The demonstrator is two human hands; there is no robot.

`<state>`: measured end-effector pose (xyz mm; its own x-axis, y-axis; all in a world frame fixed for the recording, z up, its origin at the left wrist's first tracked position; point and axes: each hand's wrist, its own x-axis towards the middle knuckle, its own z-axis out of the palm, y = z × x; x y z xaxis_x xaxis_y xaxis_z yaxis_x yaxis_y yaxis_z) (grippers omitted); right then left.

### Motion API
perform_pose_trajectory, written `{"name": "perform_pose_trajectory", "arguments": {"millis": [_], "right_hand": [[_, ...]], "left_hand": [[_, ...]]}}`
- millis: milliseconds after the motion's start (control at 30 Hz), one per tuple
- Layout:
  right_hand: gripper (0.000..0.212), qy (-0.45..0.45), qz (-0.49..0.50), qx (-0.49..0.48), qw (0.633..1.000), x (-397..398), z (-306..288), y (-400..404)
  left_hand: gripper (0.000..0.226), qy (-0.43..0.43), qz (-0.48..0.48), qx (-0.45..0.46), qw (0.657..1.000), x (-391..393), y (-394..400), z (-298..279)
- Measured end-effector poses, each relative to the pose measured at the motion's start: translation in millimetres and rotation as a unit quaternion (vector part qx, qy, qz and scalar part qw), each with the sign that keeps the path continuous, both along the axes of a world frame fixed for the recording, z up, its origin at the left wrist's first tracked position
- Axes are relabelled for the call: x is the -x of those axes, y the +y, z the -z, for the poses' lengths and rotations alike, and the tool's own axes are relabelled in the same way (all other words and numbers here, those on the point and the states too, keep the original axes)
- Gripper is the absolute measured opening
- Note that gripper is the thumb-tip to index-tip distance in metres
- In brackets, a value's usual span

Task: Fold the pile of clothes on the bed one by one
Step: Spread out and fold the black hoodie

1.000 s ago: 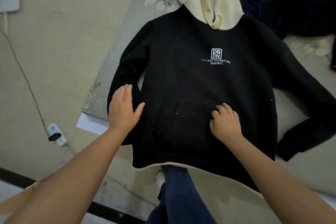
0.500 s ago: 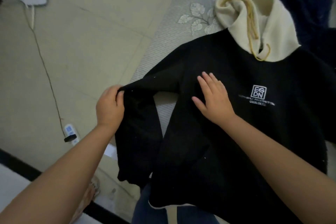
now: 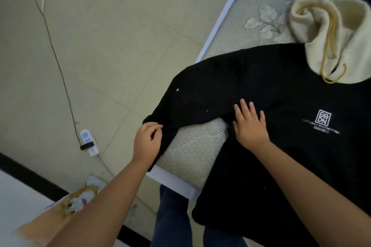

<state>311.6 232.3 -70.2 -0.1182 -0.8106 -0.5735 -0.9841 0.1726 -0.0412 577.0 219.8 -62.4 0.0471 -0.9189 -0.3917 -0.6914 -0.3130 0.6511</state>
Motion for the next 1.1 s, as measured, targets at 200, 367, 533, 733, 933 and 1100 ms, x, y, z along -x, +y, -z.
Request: {"name": "perform_pose_trajectory", "arguments": {"millis": [200, 367, 533, 733, 933, 1100], "right_hand": [[0.050, -0.007, 0.036, 0.006, 0.999, -13.6, -11.5, -1.6], [0.051, -0.001, 0.042, -0.036, 0.998, -14.3, -15.7, -8.6], [0.051, -0.073, 0.057, -0.037, 0.995, 3.9, -32.2, -6.6], [0.049, -0.108, 0.197, 0.075, 0.972, 75.6, -81.9, 41.6], [0.041, -0.041, 0.370, 0.175, 0.912, 171.6, -109.9, 153.2], [0.034, -0.044, 0.381, 0.147, 0.912, 212.3, -86.5, 215.3]], "left_hand": [[0.060, 0.037, -0.363, -0.293, 0.884, 4.2, -25.7, 13.2], [0.037, 0.093, -0.375, -0.218, 0.896, 6.6, -60.6, 13.2], [0.033, 0.150, -0.352, 0.014, 0.924, 42.8, -99.3, -43.8], [0.032, 0.280, -0.129, 0.156, 0.939, 167.0, -102.1, -124.2], [0.049, 0.116, 0.550, 0.086, 0.822, 318.1, -13.2, -106.4], [0.056, -0.135, 0.682, 0.082, 0.714, 316.8, 35.2, -46.5]]}}
